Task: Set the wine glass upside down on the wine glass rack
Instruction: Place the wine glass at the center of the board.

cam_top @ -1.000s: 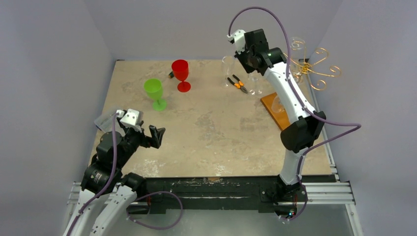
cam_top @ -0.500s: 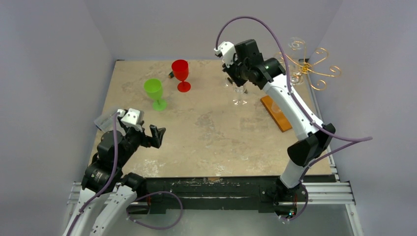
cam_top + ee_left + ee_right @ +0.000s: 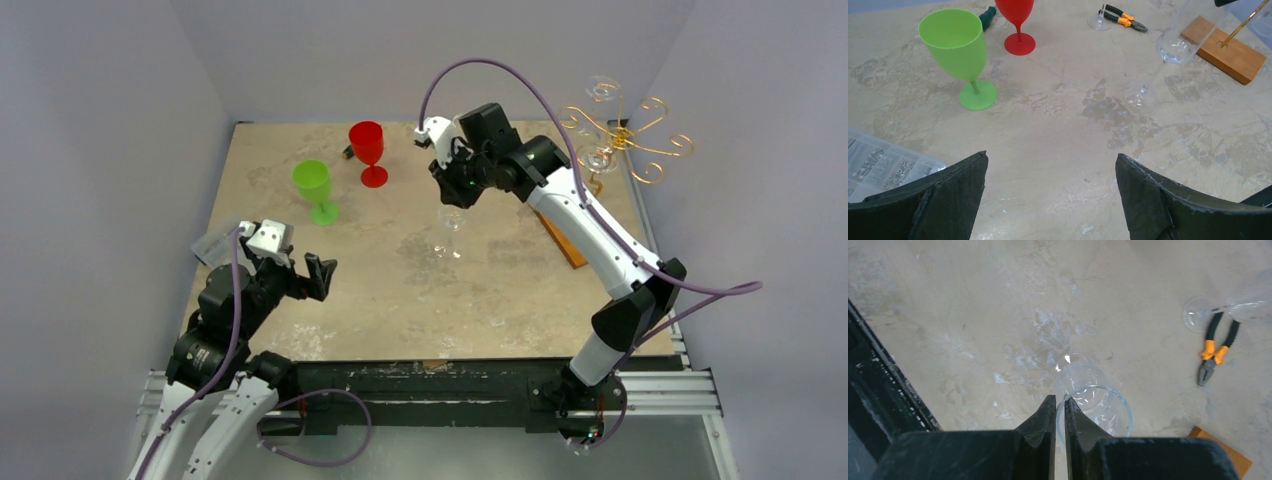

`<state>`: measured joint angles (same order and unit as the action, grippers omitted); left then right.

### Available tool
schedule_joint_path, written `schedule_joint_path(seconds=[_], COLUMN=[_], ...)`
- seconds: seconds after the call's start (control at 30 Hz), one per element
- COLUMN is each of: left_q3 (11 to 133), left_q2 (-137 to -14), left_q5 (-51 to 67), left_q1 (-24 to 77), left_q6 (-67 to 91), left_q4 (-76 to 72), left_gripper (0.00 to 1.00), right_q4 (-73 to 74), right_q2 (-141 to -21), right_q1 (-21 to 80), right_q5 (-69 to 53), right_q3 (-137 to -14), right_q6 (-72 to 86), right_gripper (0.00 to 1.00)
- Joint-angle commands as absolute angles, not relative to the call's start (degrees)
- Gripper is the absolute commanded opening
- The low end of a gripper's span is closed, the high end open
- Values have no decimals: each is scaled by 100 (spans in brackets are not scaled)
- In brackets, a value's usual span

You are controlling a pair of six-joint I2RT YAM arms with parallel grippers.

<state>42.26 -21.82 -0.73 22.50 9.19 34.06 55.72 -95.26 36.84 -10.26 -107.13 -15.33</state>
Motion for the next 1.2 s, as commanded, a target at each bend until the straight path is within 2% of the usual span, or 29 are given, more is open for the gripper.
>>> schedule_joint_path(seconds=[0.0,0.53,0.77,1.17], left_q3=[4219,4211,4210,4201], left_q2=[-2232,-2206,-2188,-2208], left_q5=[-26,-27,-26,-26], left_q1=[2179,2169,2171,2170], left_q6=[811,809,809,817], left_q4=[3270,3271,3278,3262], left_gripper=[95,95,95,95], right_q4=[5331,5288,5418,5868], right_q2=[-9299,-9138,-8950,-8596], right_q1=[3827,4083,4093,4096], right_q5=[-1635,-2152,-2230,-2394], right_q3=[-10561,-10025,-10072,-10270], right_q6=[-1381,-1729,-1935,-2520], right_gripper=[6,12,33,55])
